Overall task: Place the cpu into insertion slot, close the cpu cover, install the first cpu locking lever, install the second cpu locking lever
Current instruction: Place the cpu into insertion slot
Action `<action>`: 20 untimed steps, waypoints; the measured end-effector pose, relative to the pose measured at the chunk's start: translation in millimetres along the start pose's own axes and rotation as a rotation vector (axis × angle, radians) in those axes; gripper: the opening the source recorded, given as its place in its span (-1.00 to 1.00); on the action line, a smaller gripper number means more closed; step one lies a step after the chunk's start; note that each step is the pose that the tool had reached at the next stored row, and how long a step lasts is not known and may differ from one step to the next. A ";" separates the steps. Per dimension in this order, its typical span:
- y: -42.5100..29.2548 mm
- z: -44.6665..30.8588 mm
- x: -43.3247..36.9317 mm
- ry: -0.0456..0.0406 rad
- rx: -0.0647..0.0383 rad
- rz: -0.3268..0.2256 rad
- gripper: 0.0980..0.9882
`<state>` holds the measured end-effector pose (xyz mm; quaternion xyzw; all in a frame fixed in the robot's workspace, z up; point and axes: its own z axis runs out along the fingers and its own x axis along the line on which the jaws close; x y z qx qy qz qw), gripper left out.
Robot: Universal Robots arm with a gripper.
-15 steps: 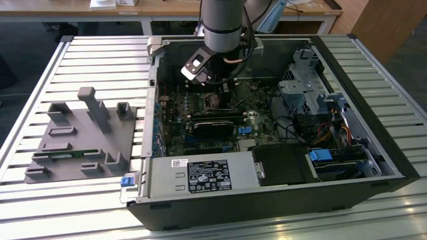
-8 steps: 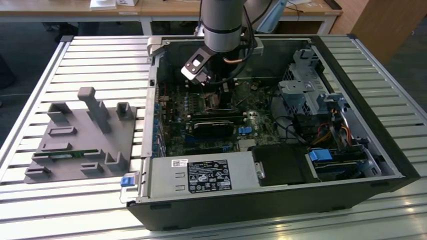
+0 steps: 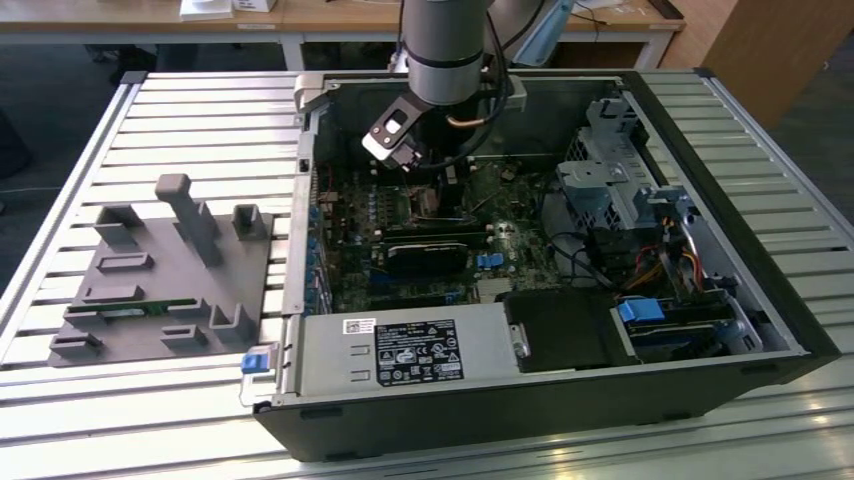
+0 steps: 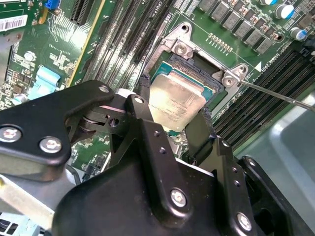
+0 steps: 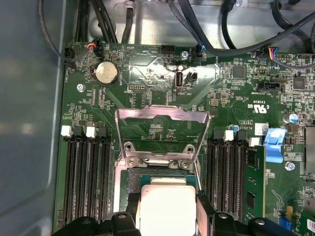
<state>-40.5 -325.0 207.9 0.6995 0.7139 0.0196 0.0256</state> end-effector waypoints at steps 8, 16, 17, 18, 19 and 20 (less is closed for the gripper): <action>-0.3 4.3 1.9 0.0002 0.000 0.000 -0.02; -0.4 7.9 4.0 0.0002 0.000 0.000 -0.02; -0.4 8.4 4.2 0.0002 0.000 0.000 -0.02; -0.5 8.8 4.4 0.0000 0.000 0.000 -0.02; -0.5 9.3 4.6 -0.0001 0.000 0.000 -0.02; -0.5 9.7 4.9 -0.0004 0.000 0.000 -0.02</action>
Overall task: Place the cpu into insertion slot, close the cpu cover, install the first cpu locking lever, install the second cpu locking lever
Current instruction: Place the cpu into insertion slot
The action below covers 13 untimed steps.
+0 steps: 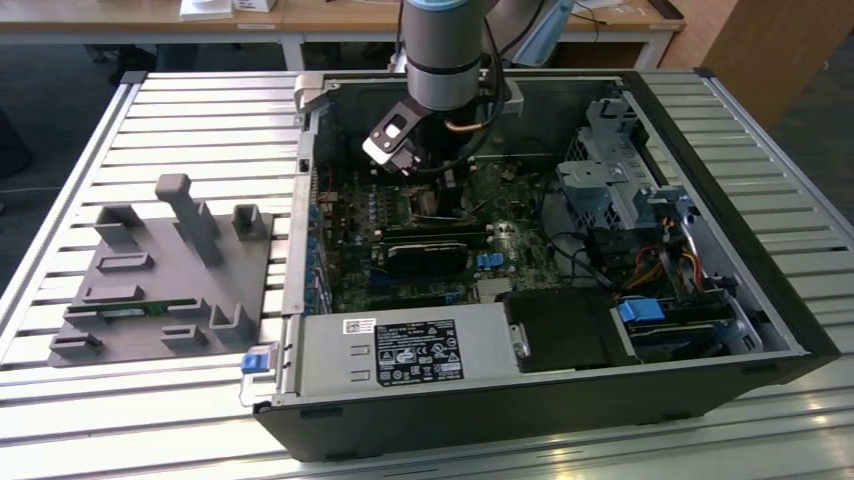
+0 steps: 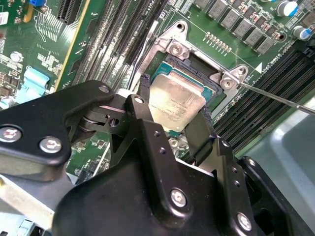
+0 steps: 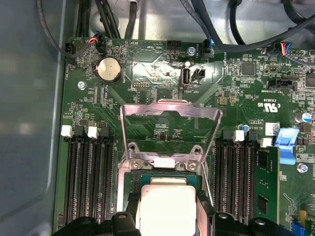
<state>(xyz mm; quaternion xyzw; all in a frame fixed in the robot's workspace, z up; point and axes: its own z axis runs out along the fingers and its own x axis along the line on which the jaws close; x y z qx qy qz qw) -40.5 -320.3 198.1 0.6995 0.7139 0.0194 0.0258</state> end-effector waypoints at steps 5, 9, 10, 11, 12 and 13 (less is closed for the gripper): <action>-0.1 2.4 0.9 0.0000 0.000 0.000 -0.02; -0.3 3.8 1.1 -0.0010 0.000 0.000 -0.02; -0.3 3.8 1.1 -0.0010 0.000 0.000 -0.02; -0.3 3.8 1.1 -0.0010 0.000 0.000 -0.02; -0.3 3.8 1.1 -0.0010 0.000 0.000 -0.02; -0.3 3.9 1.1 -0.0010 0.000 0.000 -0.02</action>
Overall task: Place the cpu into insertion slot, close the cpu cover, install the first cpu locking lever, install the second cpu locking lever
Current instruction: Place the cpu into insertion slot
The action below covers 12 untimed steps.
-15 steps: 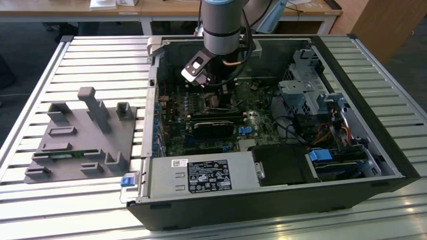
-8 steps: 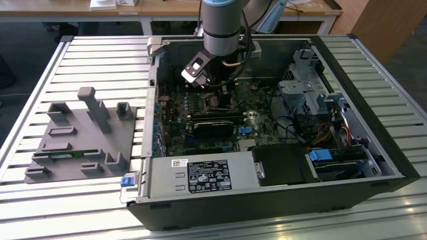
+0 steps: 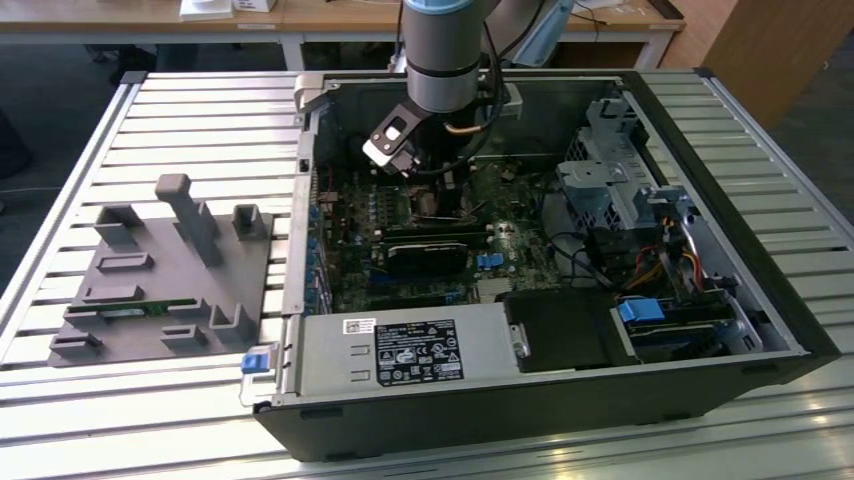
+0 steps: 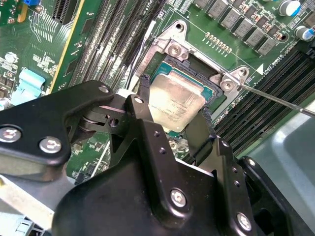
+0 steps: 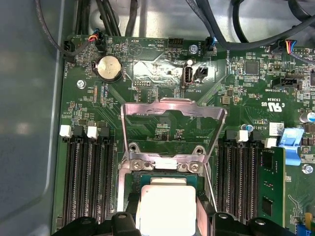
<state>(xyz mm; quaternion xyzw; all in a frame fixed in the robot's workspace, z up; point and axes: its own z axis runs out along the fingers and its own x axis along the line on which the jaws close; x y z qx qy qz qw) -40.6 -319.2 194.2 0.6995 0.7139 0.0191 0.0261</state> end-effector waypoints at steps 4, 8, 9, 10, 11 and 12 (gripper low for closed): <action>0.0 0.0 0.0 0.0000 0.000 0.000 0.00; 0.0 0.1 0.0 -0.0001 0.000 0.000 0.28; 0.0 0.1 0.0 -0.0001 0.000 0.000 0.28; 0.0 0.1 0.1 -0.0002 0.000 0.000 0.28; 0.0 0.1 0.6 -0.0002 0.000 0.000 0.28; 0.0 0.1 1.2 -0.0002 0.000 0.000 0.28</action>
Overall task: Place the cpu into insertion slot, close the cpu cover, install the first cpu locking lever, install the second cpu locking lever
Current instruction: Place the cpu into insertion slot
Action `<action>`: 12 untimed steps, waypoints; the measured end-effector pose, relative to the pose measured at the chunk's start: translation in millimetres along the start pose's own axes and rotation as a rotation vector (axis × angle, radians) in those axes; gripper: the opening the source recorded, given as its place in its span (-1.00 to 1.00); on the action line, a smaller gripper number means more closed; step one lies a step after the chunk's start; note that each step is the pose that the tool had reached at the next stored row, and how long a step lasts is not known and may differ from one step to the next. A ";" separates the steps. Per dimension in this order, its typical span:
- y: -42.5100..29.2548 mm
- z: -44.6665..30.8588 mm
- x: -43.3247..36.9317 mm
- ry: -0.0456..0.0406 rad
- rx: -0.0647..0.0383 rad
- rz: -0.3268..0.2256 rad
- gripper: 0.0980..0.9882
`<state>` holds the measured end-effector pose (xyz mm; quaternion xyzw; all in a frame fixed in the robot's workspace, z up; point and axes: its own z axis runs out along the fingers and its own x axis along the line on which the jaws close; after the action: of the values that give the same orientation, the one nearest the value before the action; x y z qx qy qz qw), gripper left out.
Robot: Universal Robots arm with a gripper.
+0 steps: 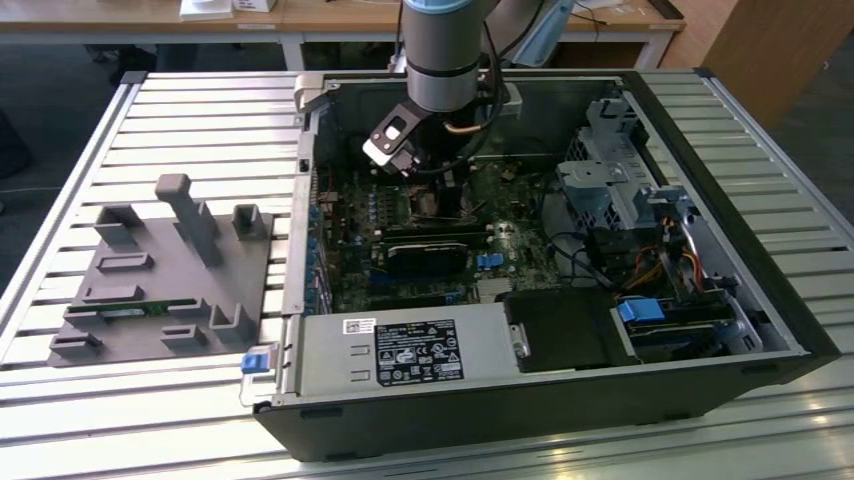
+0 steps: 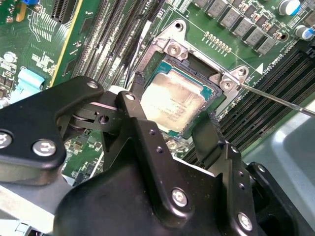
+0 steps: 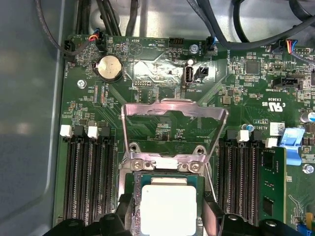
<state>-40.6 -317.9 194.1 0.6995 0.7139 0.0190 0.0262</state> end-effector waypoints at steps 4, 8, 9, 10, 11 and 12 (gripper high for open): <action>0.1 0.3 2.7 0.0000 0.000 0.000 0.28; 0.0 1.0 3.5 0.0003 0.000 0.000 0.28; 0.0 1.1 3.7 0.0004 0.000 0.000 0.28; 0.0 1.3 3.9 0.0005 0.000 0.000 0.28; 0.0 1.5 4.1 0.0007 0.000 0.000 0.28; 0.0 1.6 4.2 0.0008 0.000 0.000 0.28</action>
<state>-40.5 -313.7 192.4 0.6995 0.7139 0.0193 0.0260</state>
